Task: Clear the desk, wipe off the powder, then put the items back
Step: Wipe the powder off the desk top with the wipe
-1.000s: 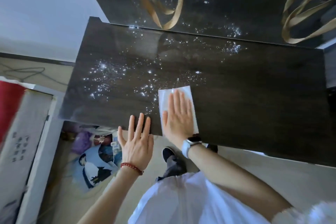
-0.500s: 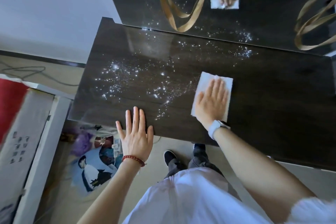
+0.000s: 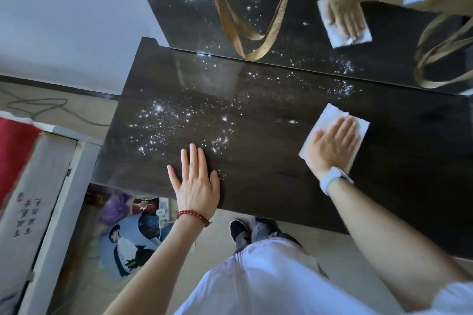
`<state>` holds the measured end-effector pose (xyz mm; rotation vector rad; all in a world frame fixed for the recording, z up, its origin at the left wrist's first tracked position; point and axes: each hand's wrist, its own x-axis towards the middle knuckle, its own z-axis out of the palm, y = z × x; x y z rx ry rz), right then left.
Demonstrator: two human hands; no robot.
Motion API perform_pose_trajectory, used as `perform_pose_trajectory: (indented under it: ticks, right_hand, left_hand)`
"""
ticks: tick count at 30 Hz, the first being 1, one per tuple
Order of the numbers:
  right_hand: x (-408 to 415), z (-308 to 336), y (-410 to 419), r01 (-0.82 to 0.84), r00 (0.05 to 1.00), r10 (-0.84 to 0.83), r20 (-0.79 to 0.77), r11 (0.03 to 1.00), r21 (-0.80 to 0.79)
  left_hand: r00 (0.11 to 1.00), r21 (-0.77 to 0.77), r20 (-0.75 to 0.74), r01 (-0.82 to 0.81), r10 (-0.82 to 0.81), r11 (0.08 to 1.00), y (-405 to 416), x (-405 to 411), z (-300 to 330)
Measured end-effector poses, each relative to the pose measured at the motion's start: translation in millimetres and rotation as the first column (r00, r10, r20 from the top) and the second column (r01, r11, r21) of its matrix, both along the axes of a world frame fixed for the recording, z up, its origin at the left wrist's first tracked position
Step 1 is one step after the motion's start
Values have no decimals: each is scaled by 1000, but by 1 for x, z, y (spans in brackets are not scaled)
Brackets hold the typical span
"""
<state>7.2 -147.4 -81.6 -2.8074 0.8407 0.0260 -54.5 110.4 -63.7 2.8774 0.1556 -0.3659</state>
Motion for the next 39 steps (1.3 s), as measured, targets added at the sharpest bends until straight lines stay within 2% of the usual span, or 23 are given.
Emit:
perform_pose_trajectory:
  ticks: [1, 3, 5, 8, 9, 11, 14, 17, 19, 21, 24, 26, 27, 28, 30, 32, 34, 35, 37, 39]
  right_hand:
    - [10, 1, 17, -10, 1000, 9, 24, 999, 32]
    - [25, -3, 59, -246, 967, 243, 78, 969, 33]
    - [31, -3, 87, -499, 865, 498, 63, 866, -3]
    - [28, 0, 63, -683, 730, 683, 25, 730, -11]
    - [24, -2, 41, -687, 726, 687, 12, 726, -23]
    - [16, -5, -15, -566, 823, 568, -7, 821, -77]
    - [22, -3, -80, -212, 977, 212, -4, 973, -93]
    - [53, 4, -71, 53, 999, -53, 10, 999, -4]
    - [74, 3, -34, 7, 999, -8, 39, 999, 47]
    - [84, -3, 17, -188, 980, 186, 72, 982, 29]
    - [84, -2, 65, -510, 859, 509, 57, 860, 14]
    - [81, -2, 49, -643, 765, 643, 26, 766, 1]
    - [78, -4, 29, -654, 757, 654, 17, 757, -7]
    - [74, -7, 7, -614, 788, 615, 28, 789, -20]
    - [63, -11, -41, -418, 904, 423, 59, 905, -72]
    - [59, -5, -75, -174, 982, 176, 62, 984, -45]
    - [67, -2, -80, 37, 999, -37, 36, 999, 11]
    - [74, -1, -70, 75, 997, -76, 29, 997, 35]
    - [89, 0, -29, -38, 997, 32, 76, 996, 81]
    - [97, 0, 27, -260, 963, 252, 95, 961, 94]
  left_hand:
    - [1000, 1, -7, -5, 5, 1000, -3, 7, 1]
    - [999, -7, -17, -29, 29, 1000, -9, 19, 2]
    - [998, -23, -13, -59, 59, 998, -16, 29, 4]
    - [997, -38, -7, -75, 75, 996, -28, 42, 5]
    - [998, -38, -1, -65, 65, 997, -33, 46, 5]
    - [999, -38, 4, -34, 35, 999, -43, 54, 4]
    - [999, -25, -26, -30, 29, 999, -52, 62, -1]
    - [999, 5, -25, -35, 36, 999, -50, 62, -3]
    - [999, 7, -31, -40, 40, 999, -49, 63, -2]
    - [998, 9, -36, -49, 50, 999, -50, 63, 0]
    - [997, 20, -45, -60, 60, 998, -50, 64, -1]
    - [998, 22, -41, -55, 56, 998, -49, 63, -1]
    - [998, 25, -38, -55, 56, 998, -49, 63, -1]
    - [998, 31, -40, -56, 57, 998, -49, 63, 0]
    - [997, 39, -41, -59, 60, 998, -50, 63, -1]
    - [998, 44, -29, -58, 59, 997, -50, 62, -2]
    - [998, 50, -23, -57, 58, 997, -50, 62, -3]
    - [998, 50, -24, -58, 59, 997, -50, 62, -3]
    - [998, 49, -18, -62, 63, 997, -51, 62, -3]
    - [998, 55, -24, -61, 62, 997, -51, 62, -2]
